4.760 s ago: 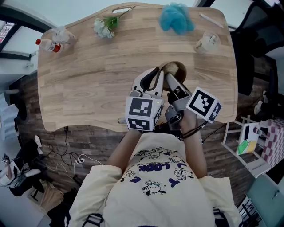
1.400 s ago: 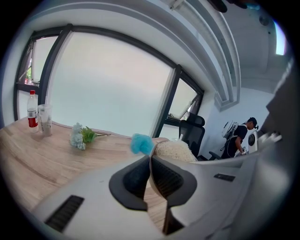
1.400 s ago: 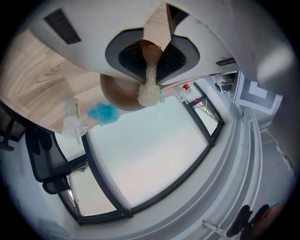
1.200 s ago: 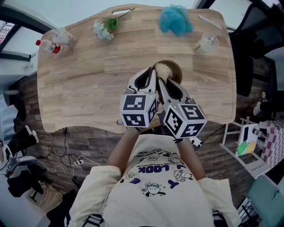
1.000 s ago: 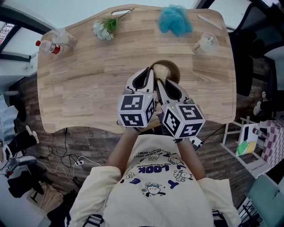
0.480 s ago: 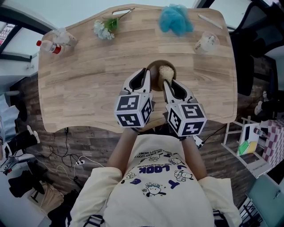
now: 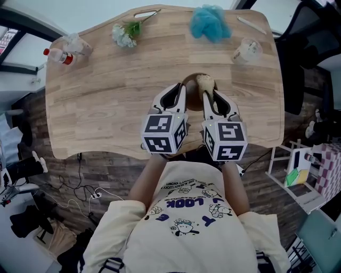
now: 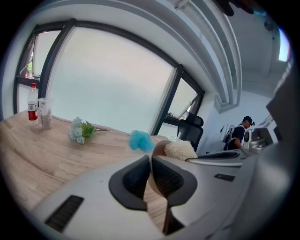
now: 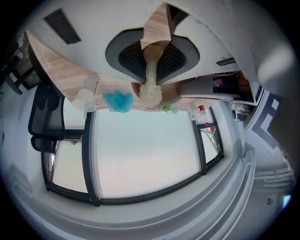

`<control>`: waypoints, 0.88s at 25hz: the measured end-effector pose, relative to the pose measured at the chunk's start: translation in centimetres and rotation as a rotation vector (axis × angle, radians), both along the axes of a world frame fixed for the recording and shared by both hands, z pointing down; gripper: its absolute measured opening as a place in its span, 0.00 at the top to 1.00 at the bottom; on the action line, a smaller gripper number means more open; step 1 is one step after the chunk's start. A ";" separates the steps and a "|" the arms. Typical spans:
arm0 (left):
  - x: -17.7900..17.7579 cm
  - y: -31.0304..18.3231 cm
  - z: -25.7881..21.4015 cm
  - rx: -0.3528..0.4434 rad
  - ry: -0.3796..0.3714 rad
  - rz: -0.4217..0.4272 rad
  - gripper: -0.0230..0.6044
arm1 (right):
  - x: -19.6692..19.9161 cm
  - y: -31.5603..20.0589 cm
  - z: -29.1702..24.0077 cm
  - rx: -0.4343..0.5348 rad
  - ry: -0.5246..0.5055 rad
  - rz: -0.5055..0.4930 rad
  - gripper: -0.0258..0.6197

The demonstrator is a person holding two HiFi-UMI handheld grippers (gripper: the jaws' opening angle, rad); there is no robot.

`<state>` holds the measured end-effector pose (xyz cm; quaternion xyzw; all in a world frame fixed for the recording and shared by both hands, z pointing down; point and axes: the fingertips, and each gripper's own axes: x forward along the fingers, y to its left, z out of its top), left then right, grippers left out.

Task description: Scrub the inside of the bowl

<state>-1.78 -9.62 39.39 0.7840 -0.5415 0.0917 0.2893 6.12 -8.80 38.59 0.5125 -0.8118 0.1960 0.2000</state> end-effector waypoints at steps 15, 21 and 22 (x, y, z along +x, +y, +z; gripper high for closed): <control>0.9 -0.2 0.0 -0.001 -0.008 0.028 0.89 | -2.7 0.9 -0.8 0.039 0.060 -0.144 0.85; 0.7 -0.5 0.1 -0.004 -0.014 0.021 0.89 | -4.0 1.2 -1.3 0.040 0.035 -0.185 0.85; 0.7 -0.5 0.1 -0.005 -0.014 0.020 0.89 | -4.0 1.1 -1.2 0.045 0.047 -0.185 0.85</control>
